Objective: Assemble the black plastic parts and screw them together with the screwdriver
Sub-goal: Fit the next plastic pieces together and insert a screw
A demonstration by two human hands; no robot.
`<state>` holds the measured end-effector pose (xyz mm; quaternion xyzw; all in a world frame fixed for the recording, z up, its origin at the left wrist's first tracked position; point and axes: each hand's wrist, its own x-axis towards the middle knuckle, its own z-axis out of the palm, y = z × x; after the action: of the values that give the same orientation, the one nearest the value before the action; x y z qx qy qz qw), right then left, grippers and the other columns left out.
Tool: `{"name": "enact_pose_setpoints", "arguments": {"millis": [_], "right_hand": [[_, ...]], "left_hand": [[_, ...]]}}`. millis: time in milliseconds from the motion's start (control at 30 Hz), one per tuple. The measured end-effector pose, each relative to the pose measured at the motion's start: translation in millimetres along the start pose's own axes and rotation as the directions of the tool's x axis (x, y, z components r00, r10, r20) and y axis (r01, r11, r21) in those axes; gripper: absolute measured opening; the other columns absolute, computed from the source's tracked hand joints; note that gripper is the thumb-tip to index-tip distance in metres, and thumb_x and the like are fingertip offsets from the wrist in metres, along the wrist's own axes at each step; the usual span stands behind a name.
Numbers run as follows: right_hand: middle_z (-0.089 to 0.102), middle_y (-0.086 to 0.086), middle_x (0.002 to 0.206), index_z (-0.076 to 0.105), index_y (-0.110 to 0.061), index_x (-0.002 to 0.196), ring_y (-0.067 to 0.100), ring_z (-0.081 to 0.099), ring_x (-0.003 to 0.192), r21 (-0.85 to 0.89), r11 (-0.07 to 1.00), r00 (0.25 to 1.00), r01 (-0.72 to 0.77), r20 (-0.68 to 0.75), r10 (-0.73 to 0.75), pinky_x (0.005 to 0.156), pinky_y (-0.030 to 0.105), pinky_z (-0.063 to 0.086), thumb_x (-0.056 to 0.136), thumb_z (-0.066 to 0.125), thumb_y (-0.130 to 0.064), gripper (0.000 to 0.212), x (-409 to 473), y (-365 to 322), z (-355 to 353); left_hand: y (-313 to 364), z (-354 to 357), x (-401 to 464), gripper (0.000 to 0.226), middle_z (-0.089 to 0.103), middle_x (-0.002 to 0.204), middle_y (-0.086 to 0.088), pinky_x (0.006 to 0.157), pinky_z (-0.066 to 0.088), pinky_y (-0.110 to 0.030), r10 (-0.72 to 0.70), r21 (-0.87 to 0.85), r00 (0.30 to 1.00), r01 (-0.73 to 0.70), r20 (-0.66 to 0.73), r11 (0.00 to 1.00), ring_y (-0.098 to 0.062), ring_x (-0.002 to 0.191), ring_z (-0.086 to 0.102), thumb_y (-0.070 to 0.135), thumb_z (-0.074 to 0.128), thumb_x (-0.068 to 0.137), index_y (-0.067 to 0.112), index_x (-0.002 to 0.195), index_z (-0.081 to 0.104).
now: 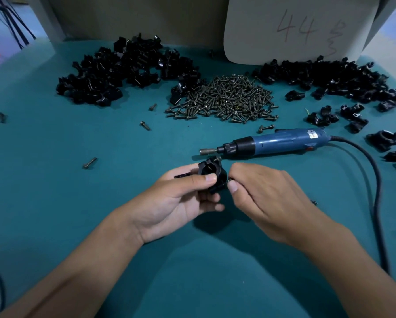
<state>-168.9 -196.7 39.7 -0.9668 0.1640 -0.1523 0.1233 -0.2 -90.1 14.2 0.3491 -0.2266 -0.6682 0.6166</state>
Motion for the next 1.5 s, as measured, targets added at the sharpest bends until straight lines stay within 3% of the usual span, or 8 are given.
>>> {"name": "enact_pose_setpoints", "arguments": {"millis": [267, 400, 633, 967, 1067, 1200, 1300, 1500], "right_hand": [[0.049, -0.016, 0.063, 0.032, -0.035, 0.063, 0.017, 0.04, 0.058, 0.256, 0.938, 0.972, -0.232, 0.013, 0.236, 0.053, 0.035, 0.025, 0.093, 0.022, -0.055, 0.037, -0.7, -10.1, 10.8], [0.045, -0.015, 0.065, 0.028, -0.033, 0.07, 0.013, 0.041, 0.061, 0.201, 0.964, 0.982, -0.174, -0.04, 0.186, 0.051, 0.036, 0.025, 0.098, 0.025, -0.05, 0.033, -2.9, -8.9, 8.8], [0.035, -0.011, 0.07, 0.037, -0.022, 0.079, 0.015, 0.034, 0.068, 0.01, 0.996, 0.976, -0.092, -0.197, 0.092, 0.047, 0.041, 0.034, 0.098, 0.037, -0.033, 0.021, -0.9, -9.8, 6.1], [0.045, -0.008, 0.075, 0.041, -0.026, 0.084, 0.012, 0.035, 0.072, -0.095, 0.958, 0.954, -0.272, -0.157, 0.255, 0.048, 0.034, 0.03, 0.097, 0.029, -0.044, 0.025, -0.3, -8.7, 10.6], [0.044, -0.012, 0.074, 0.039, -0.031, 0.084, 0.01, 0.037, 0.073, 0.016, 0.961, 0.949, -0.275, -0.154, 0.274, 0.051, 0.028, 0.03, 0.1, 0.026, -0.05, 0.028, -1.3, -5.4, 12.6], [0.041, -0.014, 0.076, 0.043, -0.027, 0.087, 0.009, 0.041, 0.071, 0.23, 0.953, 0.947, -0.195, -0.209, 0.244, 0.06, 0.039, 0.037, 0.106, 0.03, -0.045, 0.029, -2.7, -5.9, 16.9], [0.042, -0.015, 0.083, 0.047, -0.025, 0.094, 0.009, 0.043, 0.074, 0.281, 0.952, 0.932, -0.125, -0.296, 0.21, 0.064, 0.039, 0.04, 0.107, 0.032, -0.041, 0.025, -2.8, -9.6, 20.0], [0.043, -0.013, 0.089, 0.048, -0.022, 0.102, 0.008, 0.045, 0.076, 0.335, 0.942, 0.925, -0.006, -0.355, 0.132, 0.065, 0.033, 0.039, 0.109, 0.029, -0.041, 0.028, -5.9, -9.6, 21.7]], "left_hand": [[-5.9, 1.7, 1.5, 0.022, 0.063, 0.093, -0.013, 0.081, 0.056, -0.035, 0.114, 0.128, 0.991, -0.105, -0.066, 0.986, -0.025, 0.086, 0.059, 0.006, 0.065, 0.086, 0.002, 0.107, 0.063], [-3.2, -0.2, 1.4, 0.035, 0.062, 0.1, -0.015, 0.09, 0.057, -0.041, 0.089, 0.141, 0.995, -0.081, -0.05, 0.987, -0.029, 0.094, 0.057, 0.008, 0.065, 0.086, -0.001, 0.12, 0.061], [-0.1, -6.3, 1.7, 0.044, 0.06, 0.113, -0.015, 0.078, 0.055, -0.028, -0.008, 0.14, 1.0, 0.011, -0.024, 0.99, -0.022, 0.097, 0.056, 0.011, 0.074, 0.079, 0.009, 0.123, 0.068], [-14.2, 0.9, 9.5, 0.03, 0.068, 0.094, 0.013, 0.077, 0.049, -0.016, 0.304, 0.511, 0.952, -0.24, -0.045, 0.826, -0.001, 0.084, 0.06, 0.011, 0.065, 0.088, 0.012, 0.117, 0.059], [-16.3, -2.8, 8.1, 0.027, 0.069, 0.114, 0.008, 0.099, 0.048, -0.03, 0.465, 0.719, 0.885, -0.33, 0.011, 0.612, -0.01, 0.112, 0.063, 0.015, 0.068, 0.09, 0.019, 0.115, 0.059], [-18.5, -4.8, 6.6, 0.023, 0.063, 0.122, 0.008, 0.1, 0.049, -0.04, 0.684, 0.843, 0.698, -0.485, 0.213, 0.232, -0.024, 0.121, 0.06, 0.02, 0.068, 0.093, 0.024, 0.113, 0.059], [-17.2, -5.0, 5.5, 0.033, 0.061, 0.121, 0.008, 0.095, 0.051, -0.045, 0.797, 0.827, 0.559, -0.544, 0.23, 0.142, -0.026, 0.117, 0.062, 0.015, 0.072, 0.088, 0.027, 0.115, 0.059], [-13.8, -2.9, -0.4, 0.033, 0.066, 0.109, 0.006, 0.084, 0.054, -0.031, 0.879, 0.813, 0.32, -0.57, 0.353, -0.118, -0.023, 0.101, 0.069, 0.008, 0.081, 0.084, 0.015, 0.111, 0.063]]}}
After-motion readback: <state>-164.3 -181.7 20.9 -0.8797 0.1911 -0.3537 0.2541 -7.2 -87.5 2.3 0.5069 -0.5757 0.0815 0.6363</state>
